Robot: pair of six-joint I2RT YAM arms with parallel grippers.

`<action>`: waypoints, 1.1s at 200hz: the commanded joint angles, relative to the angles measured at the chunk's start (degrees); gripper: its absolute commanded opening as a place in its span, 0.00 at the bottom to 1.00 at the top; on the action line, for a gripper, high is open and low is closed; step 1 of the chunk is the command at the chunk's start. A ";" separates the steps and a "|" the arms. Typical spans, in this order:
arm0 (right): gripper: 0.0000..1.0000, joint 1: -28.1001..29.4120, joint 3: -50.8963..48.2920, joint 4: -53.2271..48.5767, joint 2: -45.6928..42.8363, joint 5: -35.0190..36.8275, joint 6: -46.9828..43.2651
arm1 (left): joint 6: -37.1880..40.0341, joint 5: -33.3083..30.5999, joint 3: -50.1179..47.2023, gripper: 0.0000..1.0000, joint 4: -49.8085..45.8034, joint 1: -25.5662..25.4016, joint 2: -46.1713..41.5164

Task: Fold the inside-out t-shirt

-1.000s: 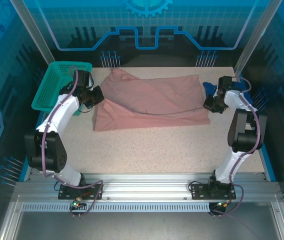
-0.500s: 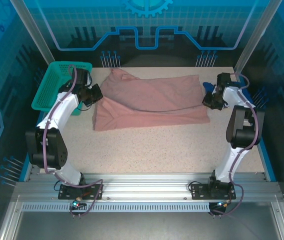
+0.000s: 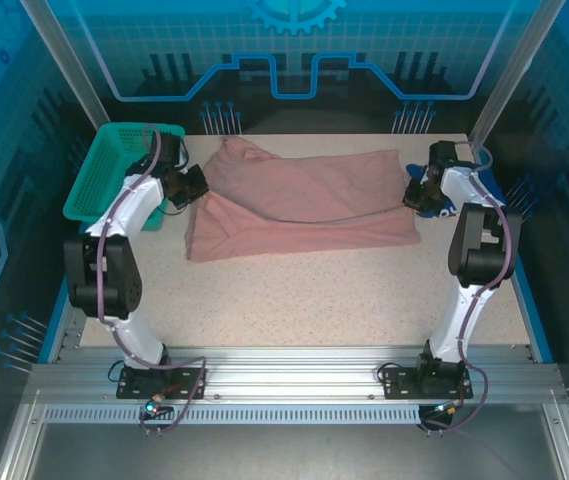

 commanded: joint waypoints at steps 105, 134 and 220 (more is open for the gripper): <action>0.42 7.25 -14.05 10.55 -12.33 -9.84 -1.39 | -5.60 4.59 -1.32 0.54 12.20 -0.31 1.21; 0.43 13.69 -15.80 12.12 -10.98 -10.21 -1.23 | -7.36 5.64 -13.86 0.55 17.64 -2.71 -5.48; 0.42 17.92 -13.29 10.79 -5.53 -8.46 -0.57 | -2.18 1.75 -18.46 0.56 15.41 -8.72 -0.29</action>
